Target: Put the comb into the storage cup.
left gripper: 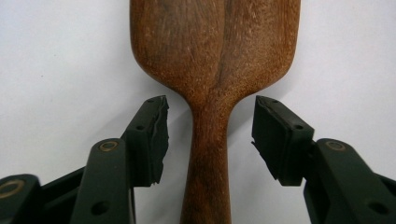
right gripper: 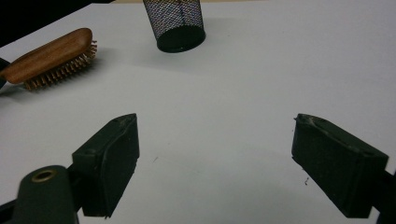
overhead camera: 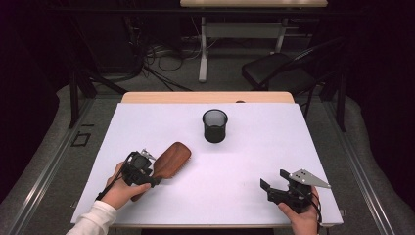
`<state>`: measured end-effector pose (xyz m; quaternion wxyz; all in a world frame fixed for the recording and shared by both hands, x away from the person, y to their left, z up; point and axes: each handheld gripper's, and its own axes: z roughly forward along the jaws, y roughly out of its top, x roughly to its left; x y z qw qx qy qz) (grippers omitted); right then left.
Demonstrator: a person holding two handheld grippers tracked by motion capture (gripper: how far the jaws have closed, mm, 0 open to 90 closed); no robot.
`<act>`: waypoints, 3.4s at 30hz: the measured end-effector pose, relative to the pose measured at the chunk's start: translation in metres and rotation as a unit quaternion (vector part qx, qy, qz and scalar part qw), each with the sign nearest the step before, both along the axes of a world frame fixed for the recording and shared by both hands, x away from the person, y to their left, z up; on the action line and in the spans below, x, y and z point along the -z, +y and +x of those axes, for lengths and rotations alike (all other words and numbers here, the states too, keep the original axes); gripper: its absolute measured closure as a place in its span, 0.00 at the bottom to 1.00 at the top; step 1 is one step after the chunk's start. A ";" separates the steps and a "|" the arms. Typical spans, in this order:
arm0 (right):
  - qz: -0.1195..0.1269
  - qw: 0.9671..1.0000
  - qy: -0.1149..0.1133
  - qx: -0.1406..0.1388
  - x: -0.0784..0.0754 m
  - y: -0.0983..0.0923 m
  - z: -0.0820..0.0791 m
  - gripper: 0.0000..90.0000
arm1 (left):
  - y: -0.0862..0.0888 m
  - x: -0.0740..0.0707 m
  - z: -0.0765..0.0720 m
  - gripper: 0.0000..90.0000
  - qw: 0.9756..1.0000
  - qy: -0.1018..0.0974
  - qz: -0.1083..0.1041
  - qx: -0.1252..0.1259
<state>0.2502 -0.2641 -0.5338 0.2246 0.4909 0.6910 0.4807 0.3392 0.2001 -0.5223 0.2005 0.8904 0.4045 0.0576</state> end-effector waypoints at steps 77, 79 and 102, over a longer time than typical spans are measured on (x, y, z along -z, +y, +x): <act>-0.001 1.000 0.002 -0.004 0.000 0.000 0.000 0.16 | -0.010 0.007 0.007 0.79 0.999 0.028 0.044 0.013; -0.001 1.000 0.003 -0.004 0.000 0.000 0.000 0.16 | -0.009 0.007 0.007 0.79 0.999 0.030 0.043 0.015; -0.003 1.000 0.005 -0.004 0.000 0.000 0.000 0.16 | -0.004 0.007 0.005 0.80 1.000 0.021 0.018 0.012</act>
